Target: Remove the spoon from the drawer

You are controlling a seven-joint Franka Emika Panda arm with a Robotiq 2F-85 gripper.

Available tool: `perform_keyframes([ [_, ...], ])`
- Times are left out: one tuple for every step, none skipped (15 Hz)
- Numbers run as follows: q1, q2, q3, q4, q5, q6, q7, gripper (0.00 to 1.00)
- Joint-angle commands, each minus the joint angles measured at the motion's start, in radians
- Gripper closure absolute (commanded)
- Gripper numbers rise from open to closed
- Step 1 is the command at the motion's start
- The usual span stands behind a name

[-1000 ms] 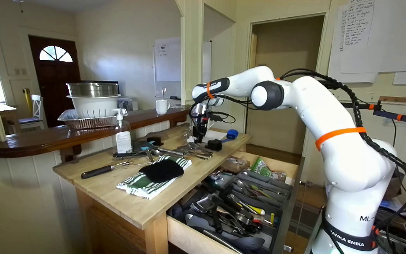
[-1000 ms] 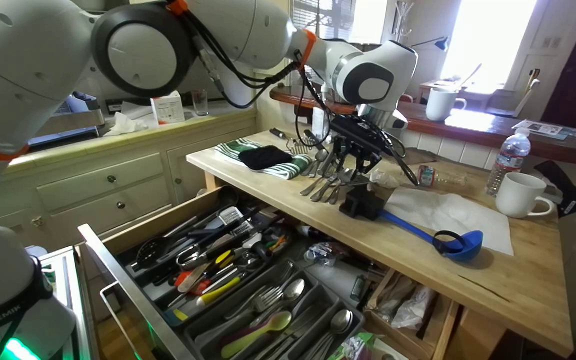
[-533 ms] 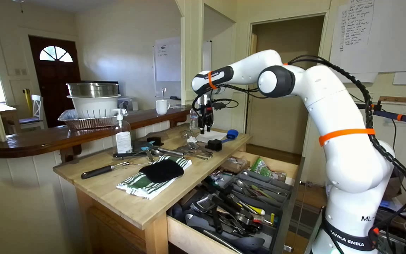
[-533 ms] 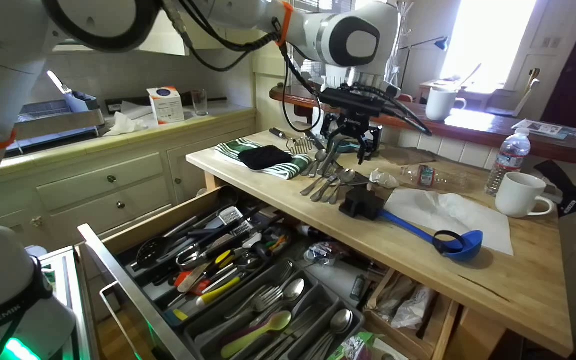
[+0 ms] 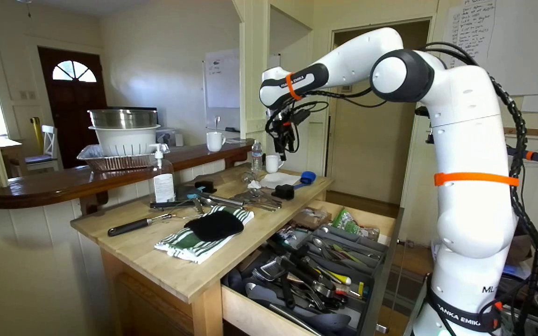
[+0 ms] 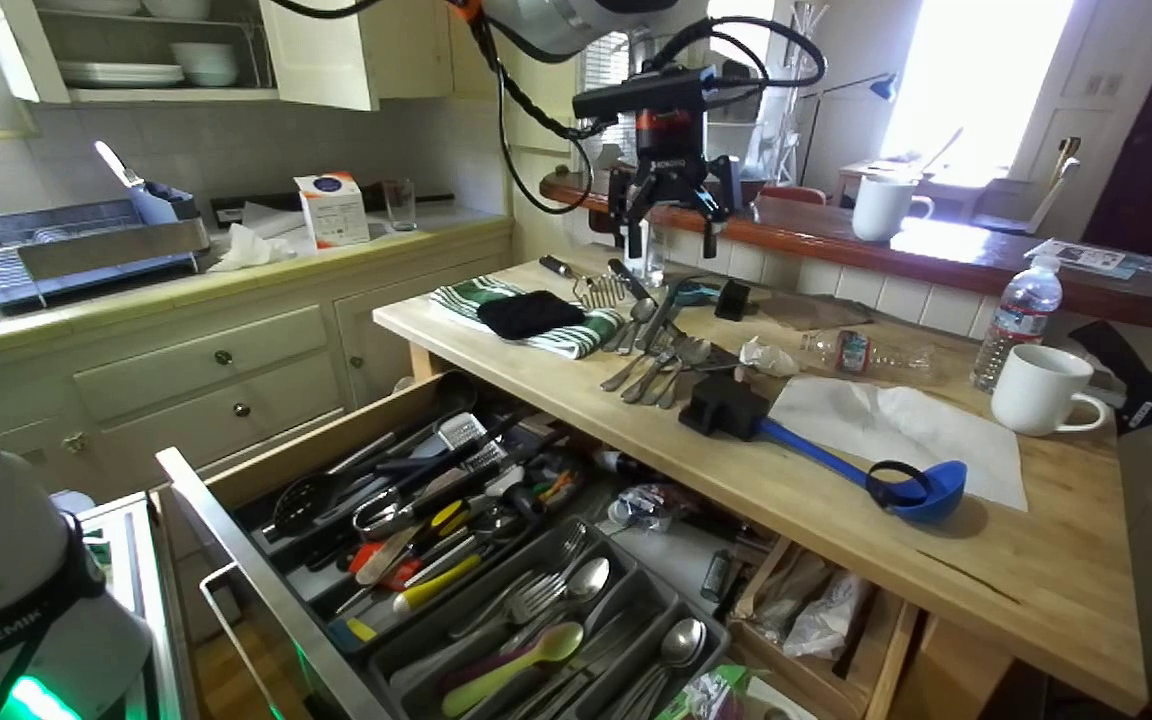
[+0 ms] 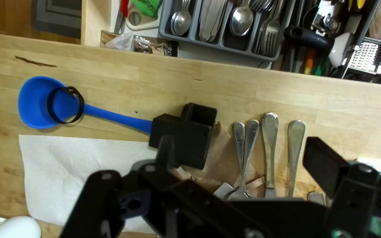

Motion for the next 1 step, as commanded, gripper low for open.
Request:
perform_keyframes([
  [0.001,-0.011,0.000,-0.011,-0.003,-0.003,0.001,0.00],
])
